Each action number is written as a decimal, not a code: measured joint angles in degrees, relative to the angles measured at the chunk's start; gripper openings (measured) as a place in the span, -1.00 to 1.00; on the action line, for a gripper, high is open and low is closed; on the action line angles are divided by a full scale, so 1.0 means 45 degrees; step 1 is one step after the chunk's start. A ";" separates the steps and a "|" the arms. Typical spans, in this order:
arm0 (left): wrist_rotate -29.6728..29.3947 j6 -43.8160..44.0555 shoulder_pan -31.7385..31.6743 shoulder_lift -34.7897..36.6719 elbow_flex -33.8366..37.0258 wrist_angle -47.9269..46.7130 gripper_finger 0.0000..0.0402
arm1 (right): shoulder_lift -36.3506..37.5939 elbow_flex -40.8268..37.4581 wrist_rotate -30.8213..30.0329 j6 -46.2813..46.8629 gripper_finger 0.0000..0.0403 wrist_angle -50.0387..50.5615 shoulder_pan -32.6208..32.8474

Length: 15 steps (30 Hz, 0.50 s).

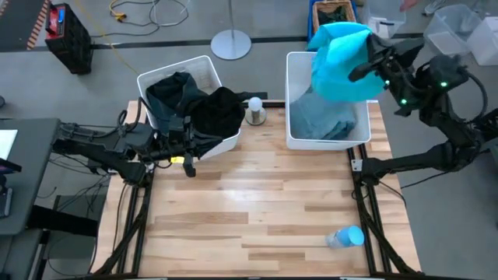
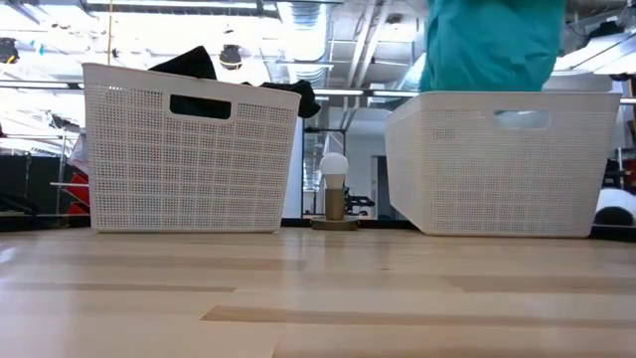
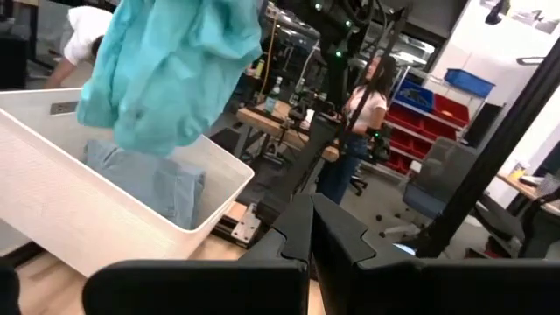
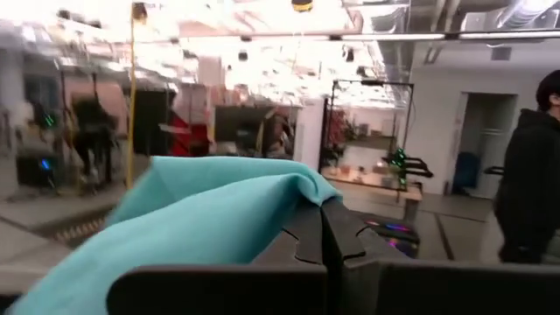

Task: Sort clothes
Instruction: Put the light blue shorts into the right white laundry bin

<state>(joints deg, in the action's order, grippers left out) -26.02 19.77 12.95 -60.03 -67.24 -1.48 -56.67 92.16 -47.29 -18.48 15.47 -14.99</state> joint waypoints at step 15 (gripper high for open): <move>0.0005 0.0101 -0.0534 0.0005 0.0000 0.0006 -1.00 | -0.2196 0.0005 -0.0235 0.5818 -0.86 0.7852 -0.2391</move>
<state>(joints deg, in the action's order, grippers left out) -26.00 20.23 10.55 -60.01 -67.24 -1.45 -66.56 92.18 -48.34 7.70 50.80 -25.75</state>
